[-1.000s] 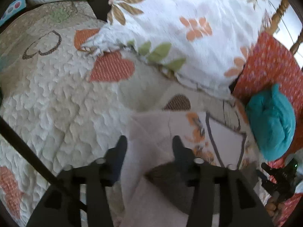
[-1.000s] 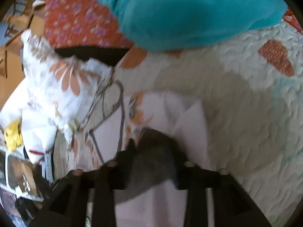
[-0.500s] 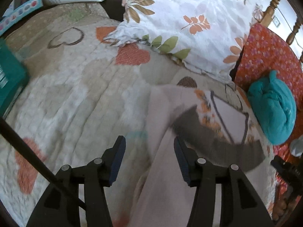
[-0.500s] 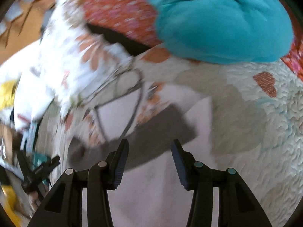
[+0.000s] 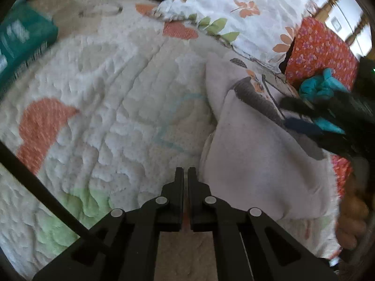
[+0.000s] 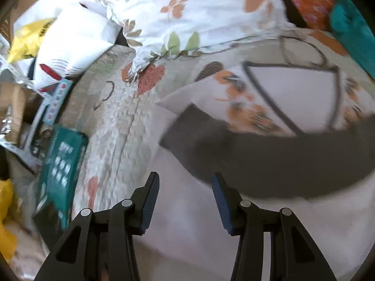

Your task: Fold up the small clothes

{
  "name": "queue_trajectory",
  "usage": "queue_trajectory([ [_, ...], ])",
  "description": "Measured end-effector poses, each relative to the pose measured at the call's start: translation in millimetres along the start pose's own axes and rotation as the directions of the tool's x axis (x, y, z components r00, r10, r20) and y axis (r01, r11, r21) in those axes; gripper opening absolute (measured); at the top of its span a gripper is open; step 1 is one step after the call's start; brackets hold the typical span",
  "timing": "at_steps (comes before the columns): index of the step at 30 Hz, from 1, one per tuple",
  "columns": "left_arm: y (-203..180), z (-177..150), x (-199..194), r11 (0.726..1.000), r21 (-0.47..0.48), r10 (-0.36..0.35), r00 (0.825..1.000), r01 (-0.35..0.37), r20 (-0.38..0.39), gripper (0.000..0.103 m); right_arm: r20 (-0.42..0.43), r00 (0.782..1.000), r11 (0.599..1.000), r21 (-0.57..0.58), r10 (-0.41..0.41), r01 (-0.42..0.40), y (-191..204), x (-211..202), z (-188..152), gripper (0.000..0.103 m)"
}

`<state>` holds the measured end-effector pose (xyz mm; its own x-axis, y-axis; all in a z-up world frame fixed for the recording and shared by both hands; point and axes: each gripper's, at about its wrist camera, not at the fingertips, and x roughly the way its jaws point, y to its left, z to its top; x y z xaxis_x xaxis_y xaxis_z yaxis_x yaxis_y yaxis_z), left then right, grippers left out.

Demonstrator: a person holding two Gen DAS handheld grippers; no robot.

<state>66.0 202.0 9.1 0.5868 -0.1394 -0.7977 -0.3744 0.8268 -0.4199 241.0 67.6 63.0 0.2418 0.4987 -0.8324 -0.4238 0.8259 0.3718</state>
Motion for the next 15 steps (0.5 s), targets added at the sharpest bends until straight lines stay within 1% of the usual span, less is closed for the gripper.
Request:
queue_trajectory([
  [2,9.9,3.1,3.6,0.998,-0.044,-0.044,0.999,0.043,-0.022,0.003,-0.013,1.000,1.000,0.017,-0.021,0.021,9.8,18.5,11.6,0.051],
  [4,13.2,5.6,2.2,0.997,-0.053,-0.065,0.998,0.063,-0.026,0.003,-0.025,0.996,0.995,0.026,-0.091,0.091,16.6,39.3,24.3,0.051],
  [5,14.4,6.9,1.8,0.996,-0.057,-0.073,0.997,0.071,-0.031,0.003,-0.039,0.987,0.987,0.023,-0.155,0.156,18.3,50.2,28.5,0.051],
  [6,15.8,8.0,1.7,0.995,-0.063,-0.080,0.996,0.078,-0.036,0.003,-0.062,0.978,0.980,0.019,-0.199,0.200,18.2,58.5,31.7,0.049],
  [7,17.2,9.1,1.7,0.994,-0.067,-0.085,0.996,0.082,-0.041,0.003,-0.077,0.971,0.974,0.008,-0.225,0.226,18.5,64.5,33.5,0.023],
  [8,18.8,10.4,2.3,0.993,-0.075,-0.091,0.995,0.088,-0.047,0.003,-0.079,0.960,0.963,-0.021,-0.270,0.269,21.3,69.1,34.9,0.008],
  [10,21.5,12.7,1.9,0.992,-0.084,-0.100,0.994,0.095,-0.053,0.003,-0.037,0.957,0.957,-0.048,-0.287,0.286,30.6,66.3,37.6,0.008],
  [12,22.0,13.5,2.8,0.990,-0.094,-0.108,0.992,0.102,-0.061,0.003,-0.002,0.962,0.960,-0.071,-0.272,0.271,43.1,64.0,41.8,0.007],
  [14,23.1,14.7,3.2,0.988,-0.104,-0.119,0.991,0.111,-0.068,0.003,-0.003,0.969,0.966,-0.082,-0.248,0.247,51.7,68.8,45.8,0.007],
  [15,23.5,14.8,3.1,0.988,-0.107,-0.122,0.990,0.114,-0.070,0.003,-0.007,0.970,0.966,-0.092,-0.243,0.241,56.4,74.2,47.9,0.005],
])
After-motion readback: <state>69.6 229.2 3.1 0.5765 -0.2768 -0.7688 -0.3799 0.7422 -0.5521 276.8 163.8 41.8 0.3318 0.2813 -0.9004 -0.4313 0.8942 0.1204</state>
